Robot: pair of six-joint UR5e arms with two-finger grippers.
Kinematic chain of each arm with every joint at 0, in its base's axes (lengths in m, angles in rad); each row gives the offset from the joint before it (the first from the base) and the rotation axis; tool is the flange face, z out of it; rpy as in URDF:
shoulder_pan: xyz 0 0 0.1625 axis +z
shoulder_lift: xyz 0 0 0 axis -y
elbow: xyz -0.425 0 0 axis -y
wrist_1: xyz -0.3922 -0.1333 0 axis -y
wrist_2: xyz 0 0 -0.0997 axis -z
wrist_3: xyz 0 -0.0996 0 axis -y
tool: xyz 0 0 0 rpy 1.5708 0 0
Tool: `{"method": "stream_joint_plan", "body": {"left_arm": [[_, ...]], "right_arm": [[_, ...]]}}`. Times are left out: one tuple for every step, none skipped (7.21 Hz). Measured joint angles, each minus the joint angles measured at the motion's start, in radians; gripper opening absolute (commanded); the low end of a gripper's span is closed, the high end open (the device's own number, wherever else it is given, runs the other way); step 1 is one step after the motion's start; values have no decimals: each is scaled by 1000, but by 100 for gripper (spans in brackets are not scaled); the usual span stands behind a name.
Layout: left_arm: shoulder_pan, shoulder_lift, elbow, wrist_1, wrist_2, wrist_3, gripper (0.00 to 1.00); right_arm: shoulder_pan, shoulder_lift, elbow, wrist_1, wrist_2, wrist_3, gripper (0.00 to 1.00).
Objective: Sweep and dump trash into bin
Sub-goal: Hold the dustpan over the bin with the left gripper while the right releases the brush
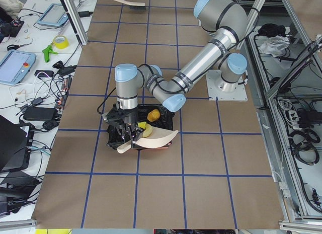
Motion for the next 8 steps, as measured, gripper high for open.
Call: {"method": "stream_joint_plan", "body": {"left_arm": [[-21,3,0,31,29,19,0],[-39,3,-2,62,51,27,0],[-53,2,-3,105,64,29,0],[-69,2,-4,151,86,22,0],[-95,3,-7,196,125,2,0],[-130,9,-23,239,161,-35,0],[-163,22,-58,291,199,-69,0],[-182,34,-98,347,234,-78,0]], "right_arm": [[-1,0,2,-3,1,0,100],[-2,0,4,-4,4,1,100],[-3,1,6,-4,8,1,100],[-3,2,7,-4,12,1,100],[-3,3,7,-4,16,2,100],[-4,4,8,-4,19,2,100],[-4,4,8,-4,19,3,100],[-4,4,8,-4,20,3,100]]}}
